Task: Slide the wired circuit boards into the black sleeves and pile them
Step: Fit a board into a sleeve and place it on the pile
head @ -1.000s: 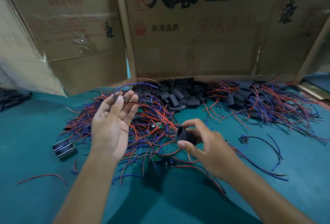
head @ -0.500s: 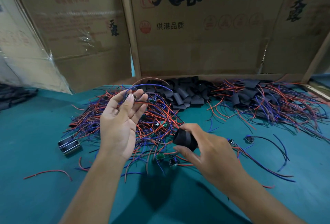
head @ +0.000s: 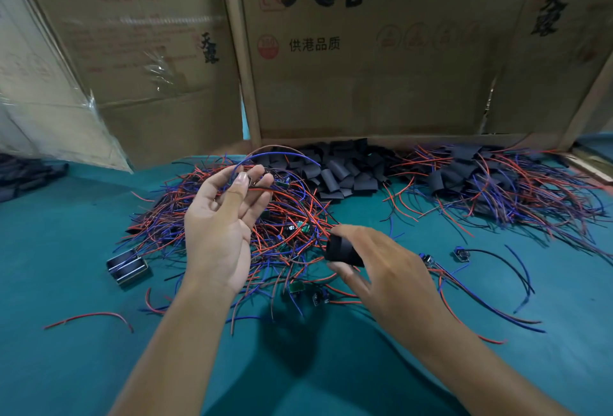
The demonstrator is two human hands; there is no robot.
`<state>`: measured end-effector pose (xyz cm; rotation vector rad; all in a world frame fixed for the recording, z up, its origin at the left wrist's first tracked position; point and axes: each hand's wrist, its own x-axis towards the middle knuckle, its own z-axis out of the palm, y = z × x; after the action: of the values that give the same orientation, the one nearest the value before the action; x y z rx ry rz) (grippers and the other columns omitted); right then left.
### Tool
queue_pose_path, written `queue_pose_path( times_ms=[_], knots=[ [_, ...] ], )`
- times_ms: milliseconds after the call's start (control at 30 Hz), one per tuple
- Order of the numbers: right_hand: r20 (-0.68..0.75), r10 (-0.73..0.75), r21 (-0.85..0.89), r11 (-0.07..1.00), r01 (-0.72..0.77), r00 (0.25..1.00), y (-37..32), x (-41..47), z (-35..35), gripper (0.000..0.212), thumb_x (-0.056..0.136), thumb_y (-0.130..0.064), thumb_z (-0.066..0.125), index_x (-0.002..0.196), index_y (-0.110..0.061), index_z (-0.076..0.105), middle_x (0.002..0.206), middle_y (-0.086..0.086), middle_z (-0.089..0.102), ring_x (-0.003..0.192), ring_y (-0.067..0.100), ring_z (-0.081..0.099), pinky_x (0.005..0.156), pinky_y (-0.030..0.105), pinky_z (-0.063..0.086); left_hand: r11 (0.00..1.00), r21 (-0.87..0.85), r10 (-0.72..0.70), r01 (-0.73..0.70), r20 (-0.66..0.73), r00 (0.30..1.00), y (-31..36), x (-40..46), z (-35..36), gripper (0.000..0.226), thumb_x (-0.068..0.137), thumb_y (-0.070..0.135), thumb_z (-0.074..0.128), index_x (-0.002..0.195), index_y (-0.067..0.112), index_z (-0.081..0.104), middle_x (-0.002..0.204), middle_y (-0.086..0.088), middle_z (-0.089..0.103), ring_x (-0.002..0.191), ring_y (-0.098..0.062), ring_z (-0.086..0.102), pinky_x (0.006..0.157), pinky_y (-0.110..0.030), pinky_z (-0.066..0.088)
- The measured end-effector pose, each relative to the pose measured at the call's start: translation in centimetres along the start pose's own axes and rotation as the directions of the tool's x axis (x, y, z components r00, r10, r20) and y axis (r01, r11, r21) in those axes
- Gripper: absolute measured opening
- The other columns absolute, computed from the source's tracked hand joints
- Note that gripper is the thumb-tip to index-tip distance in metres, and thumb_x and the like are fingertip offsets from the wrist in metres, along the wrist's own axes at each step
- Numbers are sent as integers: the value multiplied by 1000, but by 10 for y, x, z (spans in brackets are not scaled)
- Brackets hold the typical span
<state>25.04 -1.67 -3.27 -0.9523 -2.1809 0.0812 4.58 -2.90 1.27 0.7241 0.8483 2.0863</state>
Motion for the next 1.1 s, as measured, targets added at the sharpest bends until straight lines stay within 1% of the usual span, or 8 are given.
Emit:
queue_pose_path(
  times_ms=[100,167,267,433,633,767,900,1100],
  knots=[
    [-12,-42,-19,999,42,999,2,1,0,36,87,-29,69,122,-19,62,120,-5,63,110,17,59,87,26,46,1000,3,-2,2,-1,1000,0,0,-1,11,100,5,54,110,8,57,106,-15,74,99,-28,73,78,-28,58],
    [-12,-38,-16,999,38,999,2,1,-1,36,88,-30,68,121,-20,62,120,-5,63,110,18,59,87,30,49,1000,8,2,-2,1,1000,1,0,-1,10,100,6,54,109,8,57,106,-15,74,98,-27,73,78,-28,58],
    [22,4,-4,1000,-4,1000,1,0,-1,36,89,-38,64,121,-22,61,109,-8,67,99,16,62,81,31,48,1000,13,3,-3,1,1000,1,-1,0,11,100,5,53,111,8,56,105,-14,74,97,-26,73,78,-27,58],
    [62,32,0,999,-32,998,-2,-2,1,35,88,-50,58,116,-28,53,85,-9,67,77,20,60,65,26,31,1000,15,9,-9,-3,1000,2,-2,1,9,100,5,53,108,9,57,105,-15,74,96,-26,73,78,-27,58],
    [148,16,131,991,-36,989,1,-2,4,32,92,-54,46,119,-39,38,95,-6,67,88,23,61,74,41,49,1000,11,18,-18,-1,1000,2,-1,0,9,100,5,54,108,8,58,107,-16,74,97,-27,73,79,-28,58],
    [182,12,187,981,-47,983,1,-1,5,32,93,-53,45,120,-37,39,98,-2,68,90,27,62,75,45,50,999,10,38,-38,10,999,3,-1,-1,11,100,6,54,110,8,56,106,-15,74,96,-27,73,79,-28,57],
    [224,24,192,979,-68,974,0,-1,4,44,96,-53,42,128,-25,47,106,0,67,96,29,61,80,45,48,999,2,51,-51,11,999,3,0,-1,11,100,5,55,110,8,57,106,-16,74,96,-28,73,79,-28,57],
    [240,39,244,965,-99,970,-4,-1,2,54,90,-55,41,132,-22,45,117,-7,66,103,24,61,84,42,47,998,-2,70,-70,12,997,1,-3,1,10,99,5,56,107,9,58,107,-16,74,97,-29,73,80,-29,57]
  ],
)
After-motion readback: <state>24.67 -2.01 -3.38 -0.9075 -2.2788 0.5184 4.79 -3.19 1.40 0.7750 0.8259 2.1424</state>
